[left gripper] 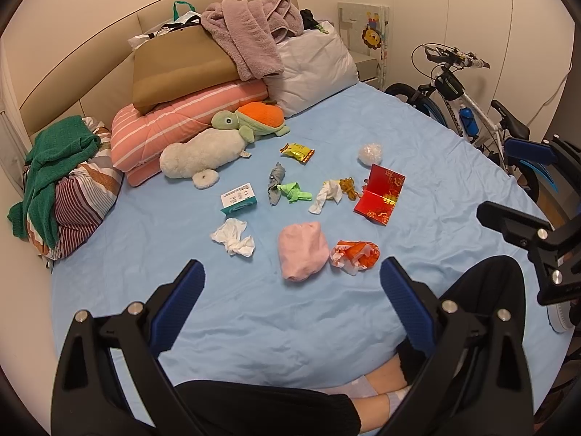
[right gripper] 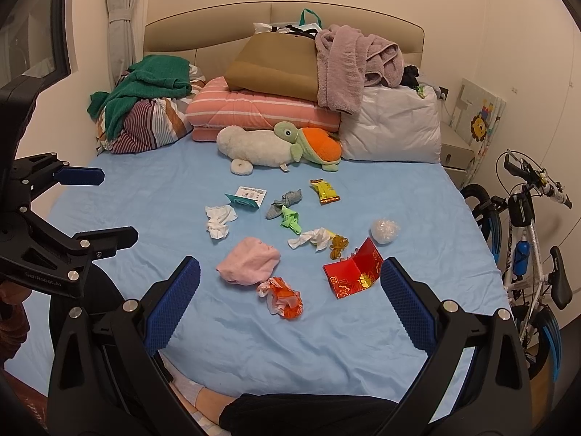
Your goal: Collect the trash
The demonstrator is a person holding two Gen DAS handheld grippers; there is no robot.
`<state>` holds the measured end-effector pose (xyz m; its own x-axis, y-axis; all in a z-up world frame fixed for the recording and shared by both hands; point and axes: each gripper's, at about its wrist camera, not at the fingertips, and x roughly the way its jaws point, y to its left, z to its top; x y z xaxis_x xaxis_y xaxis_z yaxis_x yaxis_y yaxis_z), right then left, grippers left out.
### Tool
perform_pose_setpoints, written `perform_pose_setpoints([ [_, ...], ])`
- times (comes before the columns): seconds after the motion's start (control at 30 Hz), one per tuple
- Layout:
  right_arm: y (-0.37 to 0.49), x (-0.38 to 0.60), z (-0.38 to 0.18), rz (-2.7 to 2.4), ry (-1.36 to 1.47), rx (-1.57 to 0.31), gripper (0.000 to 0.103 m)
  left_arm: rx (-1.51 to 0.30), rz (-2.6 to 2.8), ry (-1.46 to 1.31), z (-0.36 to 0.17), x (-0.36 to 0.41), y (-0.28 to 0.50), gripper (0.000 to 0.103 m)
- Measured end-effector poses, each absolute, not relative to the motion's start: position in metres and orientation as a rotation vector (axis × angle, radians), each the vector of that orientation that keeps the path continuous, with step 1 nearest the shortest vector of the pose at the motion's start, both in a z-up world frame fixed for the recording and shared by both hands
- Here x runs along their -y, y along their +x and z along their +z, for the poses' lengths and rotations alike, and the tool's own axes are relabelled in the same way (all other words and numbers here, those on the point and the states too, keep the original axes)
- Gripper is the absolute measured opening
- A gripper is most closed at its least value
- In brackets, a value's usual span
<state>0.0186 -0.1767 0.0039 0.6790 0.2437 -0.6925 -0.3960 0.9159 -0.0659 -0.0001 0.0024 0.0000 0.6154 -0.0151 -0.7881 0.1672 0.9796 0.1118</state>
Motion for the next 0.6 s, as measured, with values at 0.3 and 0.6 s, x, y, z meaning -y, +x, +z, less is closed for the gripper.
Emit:
perform_pose_setpoints([
  [0.3, 0.0185, 0.1774, 0.0048, 0.363, -0.217, -0.743, 0.096, -0.903, -0.105, 0.181, -0.0001, -0.0020, -0.0001, 0.097],
  [0.6, 0.0177, 0.1745, 0.0040, 0.362, -0.217, -0.741, 0.096, -0.906, -0.105, 0.182, 0.0003, -0.0016, 0.0004, 0.097],
])
